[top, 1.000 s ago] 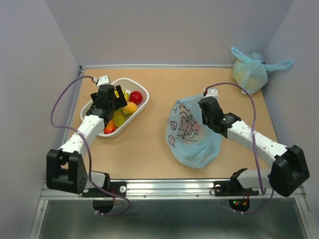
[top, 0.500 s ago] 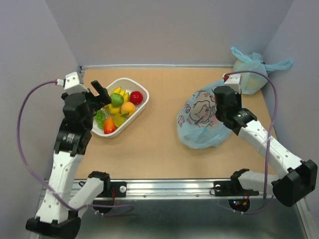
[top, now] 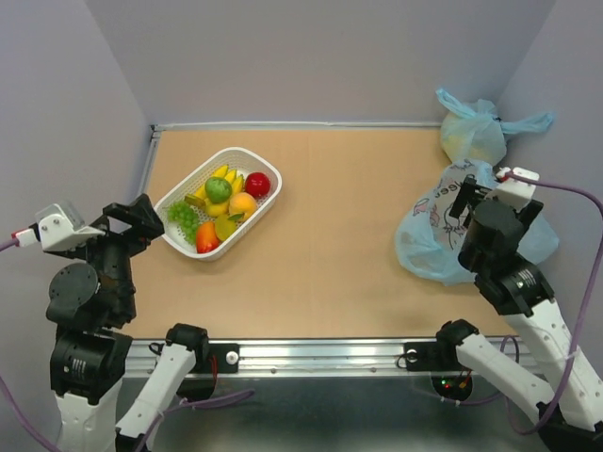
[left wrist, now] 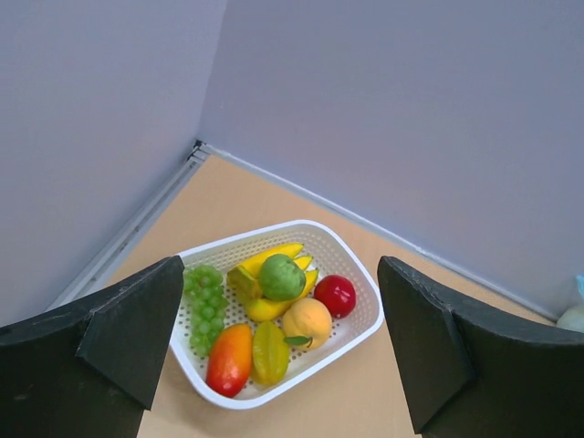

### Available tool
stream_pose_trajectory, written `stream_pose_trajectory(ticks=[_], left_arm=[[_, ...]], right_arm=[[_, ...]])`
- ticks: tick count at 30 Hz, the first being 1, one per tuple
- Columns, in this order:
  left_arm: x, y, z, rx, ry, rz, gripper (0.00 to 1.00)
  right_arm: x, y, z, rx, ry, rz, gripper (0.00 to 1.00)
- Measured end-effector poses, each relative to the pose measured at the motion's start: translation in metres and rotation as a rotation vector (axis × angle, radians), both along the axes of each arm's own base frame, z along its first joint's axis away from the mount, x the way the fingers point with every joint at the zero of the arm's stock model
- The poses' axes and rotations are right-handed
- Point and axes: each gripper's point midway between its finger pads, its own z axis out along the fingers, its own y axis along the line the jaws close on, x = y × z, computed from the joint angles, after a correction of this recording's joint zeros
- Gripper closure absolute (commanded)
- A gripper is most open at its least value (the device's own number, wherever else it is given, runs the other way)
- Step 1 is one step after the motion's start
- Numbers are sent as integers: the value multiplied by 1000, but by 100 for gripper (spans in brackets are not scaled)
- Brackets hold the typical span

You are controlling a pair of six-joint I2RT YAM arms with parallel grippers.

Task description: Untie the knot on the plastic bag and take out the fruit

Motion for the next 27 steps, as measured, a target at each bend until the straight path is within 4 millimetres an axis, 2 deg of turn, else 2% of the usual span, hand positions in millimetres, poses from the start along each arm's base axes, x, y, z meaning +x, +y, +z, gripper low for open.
stream_pose_trajectory(ticks=[3, 9, 13, 19, 22, 27], left_arm=[[-26, 12, -6, -9, -32, 35, 1], [-83, 33, 3, -38, -168, 81, 1], [-106, 42, 4, -34, -205, 106, 1], [-125, 48, -3, -24, -231, 114, 1], [-134, 50, -9, -31, -250, 116, 1], [-126, 48, -26, -31, -211, 113, 1]], right_arm=[[-6, 7, 10, 56, -61, 84, 0], [-18, 26, 19, 124, -118, 262, 0], [-40, 34, 34, 178, -208, 390, 0], [-86, 32, 68, 241, -400, 522, 0], [-99, 33, 70, 269, -438, 561, 0], [-107, 40, 67, 321, -448, 610, 0]])
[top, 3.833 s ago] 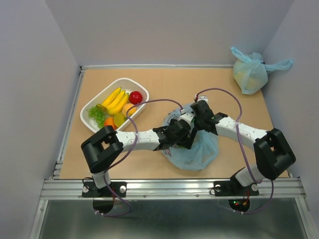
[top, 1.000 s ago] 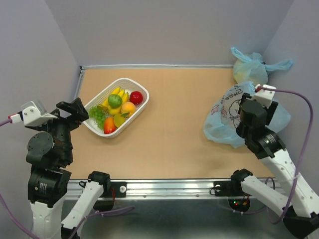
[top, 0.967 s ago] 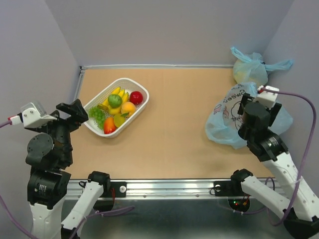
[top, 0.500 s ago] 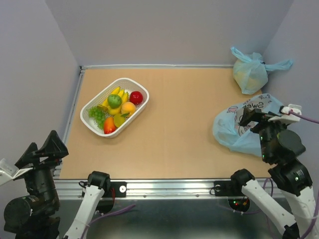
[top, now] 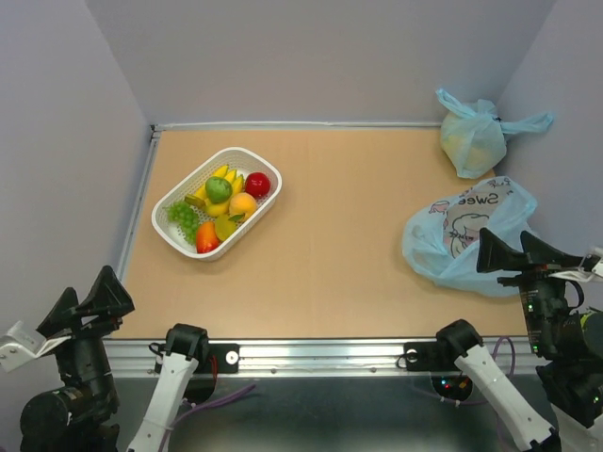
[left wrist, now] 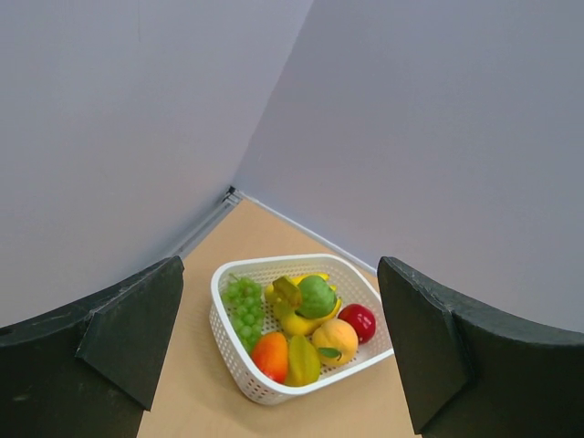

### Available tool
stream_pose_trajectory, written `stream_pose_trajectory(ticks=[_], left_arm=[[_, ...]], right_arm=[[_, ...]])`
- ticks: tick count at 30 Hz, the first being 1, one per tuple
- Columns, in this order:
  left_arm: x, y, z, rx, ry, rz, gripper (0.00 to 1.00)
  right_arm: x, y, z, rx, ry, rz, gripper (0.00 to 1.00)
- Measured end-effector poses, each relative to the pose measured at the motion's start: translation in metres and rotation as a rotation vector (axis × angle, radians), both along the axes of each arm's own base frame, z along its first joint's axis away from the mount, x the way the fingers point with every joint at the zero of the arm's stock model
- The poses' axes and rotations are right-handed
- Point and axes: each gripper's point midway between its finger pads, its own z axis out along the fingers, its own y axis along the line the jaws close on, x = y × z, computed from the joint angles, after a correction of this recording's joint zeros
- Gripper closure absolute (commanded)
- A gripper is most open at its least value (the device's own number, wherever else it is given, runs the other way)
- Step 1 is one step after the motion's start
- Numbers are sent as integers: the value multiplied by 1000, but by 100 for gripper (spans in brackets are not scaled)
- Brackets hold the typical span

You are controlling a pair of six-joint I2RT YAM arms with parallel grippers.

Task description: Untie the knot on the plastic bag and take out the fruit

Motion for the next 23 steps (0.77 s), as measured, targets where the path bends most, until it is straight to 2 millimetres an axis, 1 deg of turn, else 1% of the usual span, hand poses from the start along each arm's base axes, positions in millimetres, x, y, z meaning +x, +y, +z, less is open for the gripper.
stream_pose_trajectory(ticks=[3, 8, 13, 19, 23], left_arm=[[13, -5, -14, -5, 42, -12, 1], [25, -11, -26, -7, 79, -30, 1], [26, -12, -26, -16, 74, -39, 1], [30, -16, -28, -22, 75, -53, 1], [31, -17, -28, -20, 77, -60, 1]], right_arm=[[1, 5, -6, 3, 22, 24, 0], [-4, 4, -10, 14, 27, 30, 0], [-8, 3, -12, 24, 21, 36, 0], [-3, 8, -21, 19, 50, 51, 0], [-3, 8, -22, 21, 52, 52, 0]])
